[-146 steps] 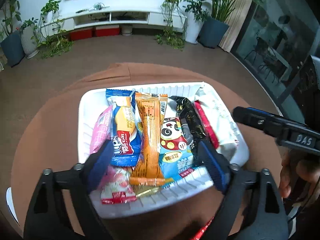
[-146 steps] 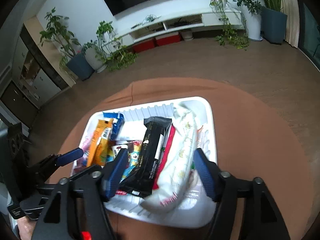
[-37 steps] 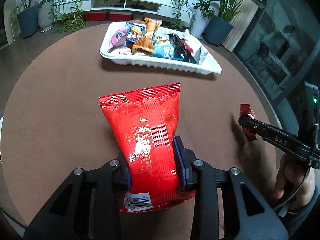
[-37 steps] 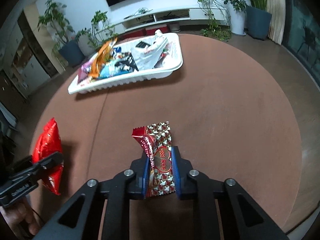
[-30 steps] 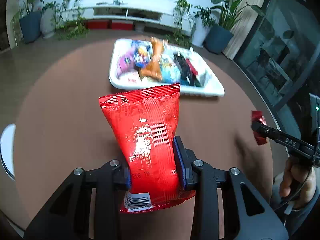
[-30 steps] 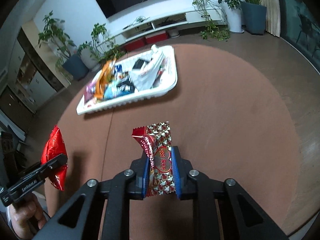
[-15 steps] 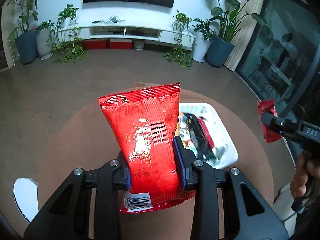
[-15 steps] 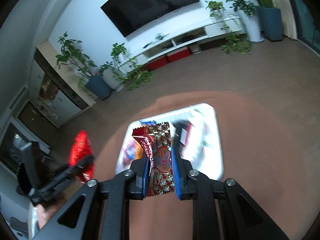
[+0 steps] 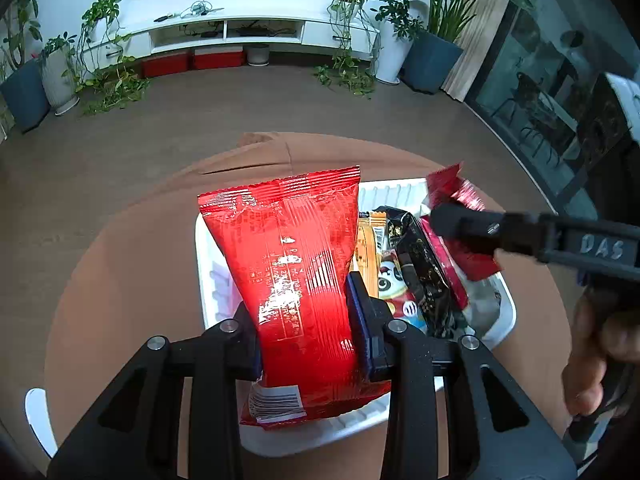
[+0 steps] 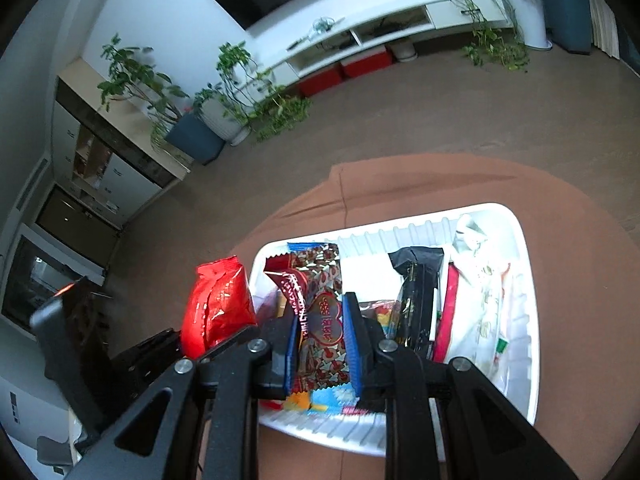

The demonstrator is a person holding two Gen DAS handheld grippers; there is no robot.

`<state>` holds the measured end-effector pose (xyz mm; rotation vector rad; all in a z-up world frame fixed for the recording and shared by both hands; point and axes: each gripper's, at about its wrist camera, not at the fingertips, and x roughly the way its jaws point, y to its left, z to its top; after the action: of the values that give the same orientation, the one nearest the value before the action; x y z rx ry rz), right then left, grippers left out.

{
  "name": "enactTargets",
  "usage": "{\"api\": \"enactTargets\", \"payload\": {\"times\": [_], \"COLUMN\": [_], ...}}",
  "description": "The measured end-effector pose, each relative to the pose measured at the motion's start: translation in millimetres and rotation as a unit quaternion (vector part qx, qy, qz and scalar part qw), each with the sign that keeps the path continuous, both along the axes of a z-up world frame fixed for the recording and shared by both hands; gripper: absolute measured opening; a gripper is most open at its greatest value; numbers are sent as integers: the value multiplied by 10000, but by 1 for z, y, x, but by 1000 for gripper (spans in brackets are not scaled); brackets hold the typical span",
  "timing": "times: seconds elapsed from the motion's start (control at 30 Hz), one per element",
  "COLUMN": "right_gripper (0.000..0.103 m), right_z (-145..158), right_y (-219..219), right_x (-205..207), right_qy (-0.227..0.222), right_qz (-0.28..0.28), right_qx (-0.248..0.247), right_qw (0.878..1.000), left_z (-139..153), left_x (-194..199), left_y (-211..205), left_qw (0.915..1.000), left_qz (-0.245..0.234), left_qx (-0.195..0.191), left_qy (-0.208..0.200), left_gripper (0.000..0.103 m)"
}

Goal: Organize snacks
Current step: 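Carry both packets to the white tray and release them inside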

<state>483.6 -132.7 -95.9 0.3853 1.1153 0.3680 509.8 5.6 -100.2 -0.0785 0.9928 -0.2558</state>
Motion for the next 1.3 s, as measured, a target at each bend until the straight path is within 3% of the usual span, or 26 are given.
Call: {"api": "enactTargets", "payload": {"times": [0.3, 0.47, 0.6, 1.0, 1.1, 1.27, 1.3], "right_gripper": [23, 25, 25, 31, 36, 54, 56], "right_z": [-30, -37, -37, -34, -28, -14, -11], "right_y": [-2, 1, -1, -11, -15, -21, -22], "right_x": [7, 8, 8, 5, 2, -6, -8], "right_qy": [266, 336, 307, 282, 209, 94, 69], "right_qz": [-15, 2, -14, -106, -160, -291, -316], "right_qx": [-153, -218, -237, -200, -144, -145, -144], "right_qw": [9995, 9992, 9992, 9993, 9996, 9994, 9994], "left_z": [-29, -34, -35, -20, -15, -2, 1], "left_x": [22, 26, 28, 11, 6, -8, -12], "left_y": [-12, -13, -9, -12, -13, -15, -16], "left_qw": [9999, 9999, 9999, 9999, 9998, 9994, 9992], "left_qz": [-1, 29, 21, -44, -68, -95, -75], "left_qx": [99, 137, 114, 90, 103, 176, 198], "left_qy": [96, 102, 94, -40, -129, -288, -326], "left_gripper": [33, 42, 43, 63, 70, 77, 82]}}
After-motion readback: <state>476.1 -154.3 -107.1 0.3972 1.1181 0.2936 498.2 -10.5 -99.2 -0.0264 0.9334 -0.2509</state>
